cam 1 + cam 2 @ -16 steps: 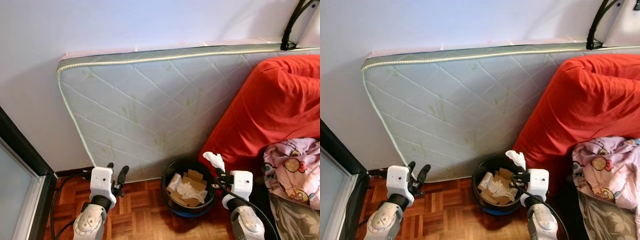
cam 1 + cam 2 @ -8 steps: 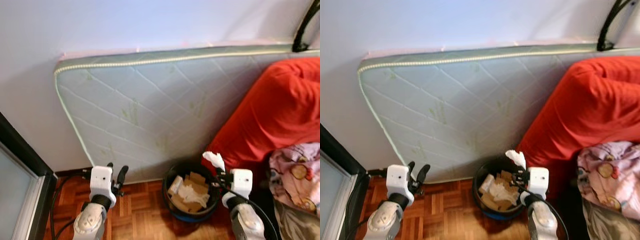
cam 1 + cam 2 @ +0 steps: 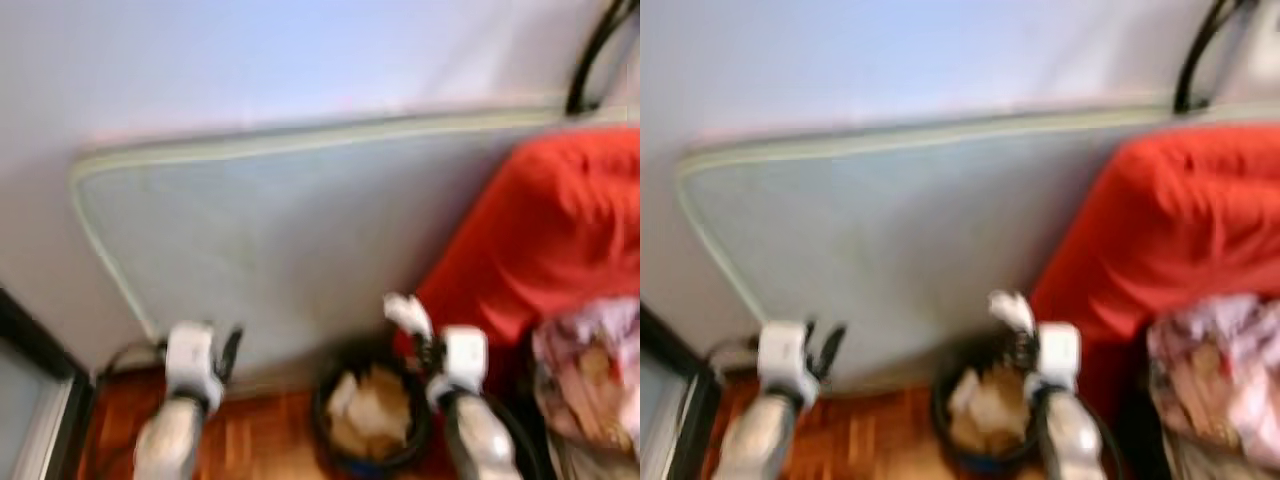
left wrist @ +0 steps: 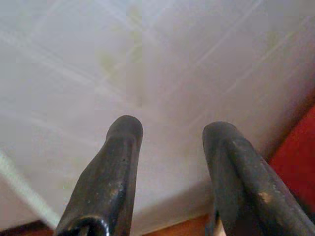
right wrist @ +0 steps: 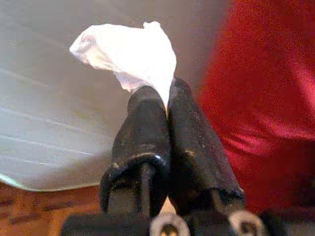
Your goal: Clean up the room
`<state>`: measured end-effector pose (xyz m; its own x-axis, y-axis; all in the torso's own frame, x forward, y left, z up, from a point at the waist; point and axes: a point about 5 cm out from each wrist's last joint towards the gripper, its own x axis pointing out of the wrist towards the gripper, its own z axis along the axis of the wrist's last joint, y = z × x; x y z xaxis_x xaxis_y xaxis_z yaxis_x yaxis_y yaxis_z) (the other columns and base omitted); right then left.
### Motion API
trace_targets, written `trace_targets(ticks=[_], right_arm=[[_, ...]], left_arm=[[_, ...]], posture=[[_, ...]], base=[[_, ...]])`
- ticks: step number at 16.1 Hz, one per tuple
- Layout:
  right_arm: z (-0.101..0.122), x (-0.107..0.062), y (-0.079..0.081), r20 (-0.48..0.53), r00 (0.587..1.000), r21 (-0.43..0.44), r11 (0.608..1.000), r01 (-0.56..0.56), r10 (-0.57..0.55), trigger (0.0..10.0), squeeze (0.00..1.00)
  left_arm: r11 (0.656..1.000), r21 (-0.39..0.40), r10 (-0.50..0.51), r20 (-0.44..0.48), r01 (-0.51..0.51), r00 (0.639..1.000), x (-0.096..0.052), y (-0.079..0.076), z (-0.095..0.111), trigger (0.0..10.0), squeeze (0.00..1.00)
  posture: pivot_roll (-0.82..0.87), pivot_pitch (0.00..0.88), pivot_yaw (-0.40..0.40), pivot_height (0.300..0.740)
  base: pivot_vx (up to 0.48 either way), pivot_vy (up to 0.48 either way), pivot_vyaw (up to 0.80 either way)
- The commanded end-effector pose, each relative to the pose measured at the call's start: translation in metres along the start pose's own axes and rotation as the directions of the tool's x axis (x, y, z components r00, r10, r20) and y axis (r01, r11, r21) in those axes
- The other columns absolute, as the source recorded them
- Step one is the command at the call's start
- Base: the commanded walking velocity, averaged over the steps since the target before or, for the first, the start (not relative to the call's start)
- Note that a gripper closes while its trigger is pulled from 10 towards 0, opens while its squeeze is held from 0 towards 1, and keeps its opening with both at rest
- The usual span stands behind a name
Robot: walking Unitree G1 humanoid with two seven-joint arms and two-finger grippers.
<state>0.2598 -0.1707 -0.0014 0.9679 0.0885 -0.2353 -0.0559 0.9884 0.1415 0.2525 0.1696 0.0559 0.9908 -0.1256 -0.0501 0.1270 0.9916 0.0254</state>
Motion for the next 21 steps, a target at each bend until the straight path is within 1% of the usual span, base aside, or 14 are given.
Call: trace_targets(ticks=[1, 7, 10, 11, 13, 14, 16, 18, 21], right_arm=[[0.002, 0.001, 0.0, 0.003, 1.0, 0.015, 1.0, 0.009, -0.009, 10.0, 0.0], [0.0, 0.001, 0.002, -0.009, 1.0, 0.019, 1.0, -0.007, 0.007, 10.0, 0.0], [-0.005, 0.0, 0.004, -0.047, 0.998, 0.016, 0.999, -0.038, 0.039, 10.0, 0.0], [-0.007, 0.0, 0.005, -0.058, 0.997, 0.017, 0.999, -0.048, 0.048, 10.0, 0.0], [-0.012, 0.002, 0.009, -0.112, 0.99, 0.009, 0.997, -0.082, 0.082, 10.0, 0.0], [-0.013, 0.003, 0.009, -0.121, 0.988, 0.007, 0.996, -0.093, 0.093, 10.0, 0.0], [-0.022, 0.004, 0.015, -0.206, 0.97, -0.007, 0.991, -0.13, 0.126, 10.0, 0.0], [-0.025, 0.005, 0.018, -0.238, 0.961, 0.0, 0.99, -0.143, 0.139, 10.0, 0.0], [-0.031, 0.007, 0.021, -0.305, 0.943, 0.04, 0.991, -0.124, 0.131, 10.0, 0.0]], left_arm=[[1.0, -0.001, -0.004, -0.002, 0.004, 1.0, -0.002, 0.001, 0.0, 10.0, 0.0], [1.0, -0.007, -0.002, 0.0, 0.002, 1.0, -0.001, 0.0, 0.001, 10.0, 0.0], [1.0, -0.012, 0.0, 0.0, 0.0, 1.0, -0.001, -0.002, 0.001, 10.0, 0.0], [1.0, -0.014, 0.0, 0.001, 0.0, 1.0, -0.001, -0.002, 0.002, 10.0, 0.0], [1.0, -0.019, -0.003, 0.011, 0.003, 1.0, 0.0, -0.004, 0.004, 10.0, 0.0], [1.0, -0.02, -0.005, 0.012, 0.005, 1.0, 0.0, -0.004, 0.004, 10.0, 0.0], [1.0, -0.024, -0.008, 0.016, 0.009, 1.0, 0.001, -0.006, 0.006, 10.0, 0.0], [1.0, -0.028, -0.01, 0.02, 0.01, 1.0, 0.002, -0.007, 0.007, 10.0, 0.0], [0.999, -0.041, -0.01, 0.028, 0.011, 1.0, 0.004, -0.008, 0.011, 10.0, 0.0]], posture=[[0.03, 0.007, -0.023, 0.74], [0.03, 0.022, -0.028, 0.74], [0.03, 0.029, -0.032, 0.74], [0.03, 0.029, -0.032, 0.74], [0.04, 0.031, -0.034, 0.74], [0.04, 0.033, -0.035, 0.74], [0.04, 0.038, -0.034, 0.74], [0.04, 0.051, -0.034, 0.74], [0.06, 0.071, -0.034, 0.74]], base=[[0.334, 0.0, 0.0], [0.336, 0.0, 0.0], [0.29, 0.0, 0.0], [0.0, 0.0, 0.0], [0.0, 0.0, 0.0], [0.0, 0.0, 0.0], [0.0, 0.0, 0.0], [0.0, 0.0, 0.0], [0.0, 0.0, 0.0]])
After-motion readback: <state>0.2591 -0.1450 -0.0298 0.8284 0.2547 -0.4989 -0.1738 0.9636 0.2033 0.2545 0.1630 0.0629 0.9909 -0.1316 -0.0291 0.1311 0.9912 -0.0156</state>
